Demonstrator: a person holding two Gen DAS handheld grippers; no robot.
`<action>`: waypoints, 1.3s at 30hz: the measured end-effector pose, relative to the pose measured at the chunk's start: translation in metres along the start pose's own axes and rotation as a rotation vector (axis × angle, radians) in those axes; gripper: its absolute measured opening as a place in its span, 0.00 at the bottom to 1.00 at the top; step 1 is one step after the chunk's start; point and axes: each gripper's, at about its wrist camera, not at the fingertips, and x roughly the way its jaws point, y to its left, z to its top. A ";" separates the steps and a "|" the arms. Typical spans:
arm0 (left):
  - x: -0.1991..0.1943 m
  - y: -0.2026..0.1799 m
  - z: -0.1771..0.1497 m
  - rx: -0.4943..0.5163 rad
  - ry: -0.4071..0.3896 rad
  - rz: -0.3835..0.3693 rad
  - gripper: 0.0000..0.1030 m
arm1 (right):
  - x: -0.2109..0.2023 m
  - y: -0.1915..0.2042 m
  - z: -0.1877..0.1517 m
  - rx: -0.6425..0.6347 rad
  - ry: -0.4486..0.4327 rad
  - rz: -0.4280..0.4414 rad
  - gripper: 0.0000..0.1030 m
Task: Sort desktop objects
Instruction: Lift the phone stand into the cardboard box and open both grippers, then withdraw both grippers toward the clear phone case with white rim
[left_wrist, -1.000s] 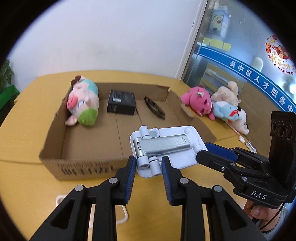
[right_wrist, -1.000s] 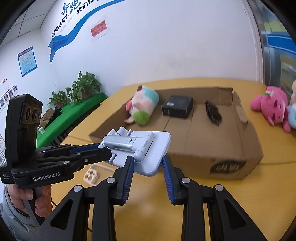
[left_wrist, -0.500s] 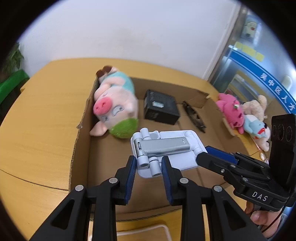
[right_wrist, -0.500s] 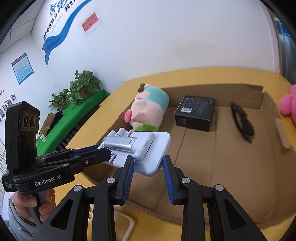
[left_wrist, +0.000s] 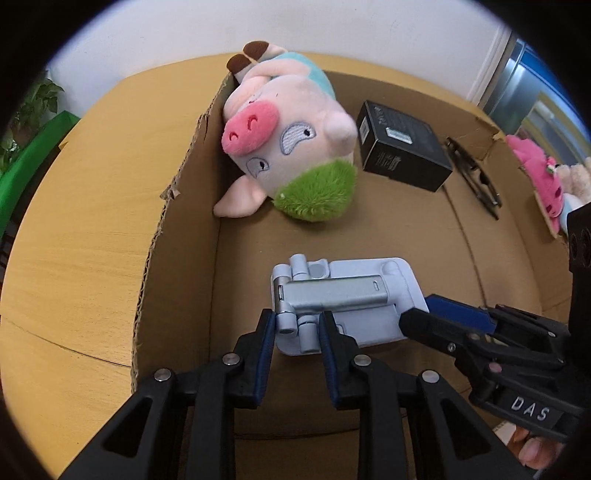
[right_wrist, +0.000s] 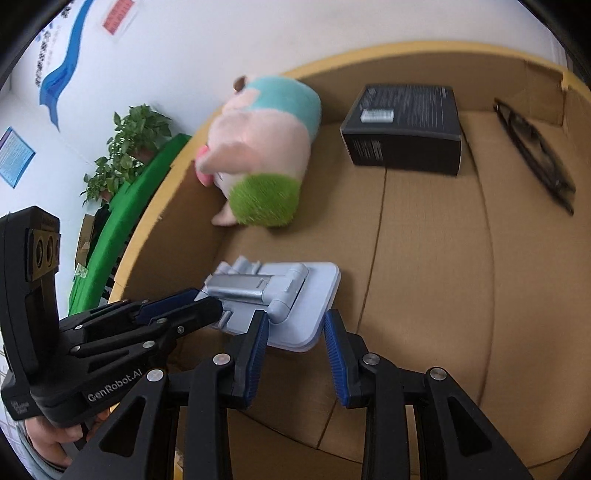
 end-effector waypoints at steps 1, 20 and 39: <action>0.002 0.000 0.000 0.004 0.005 0.009 0.22 | 0.004 -0.001 -0.001 0.007 0.016 0.000 0.30; -0.157 -0.021 -0.075 -0.004 -0.599 0.055 0.78 | -0.144 0.016 -0.058 -0.131 -0.355 -0.364 0.91; -0.175 -0.071 -0.129 0.096 -0.622 -0.017 0.78 | -0.205 0.026 -0.134 -0.192 -0.447 -0.430 0.94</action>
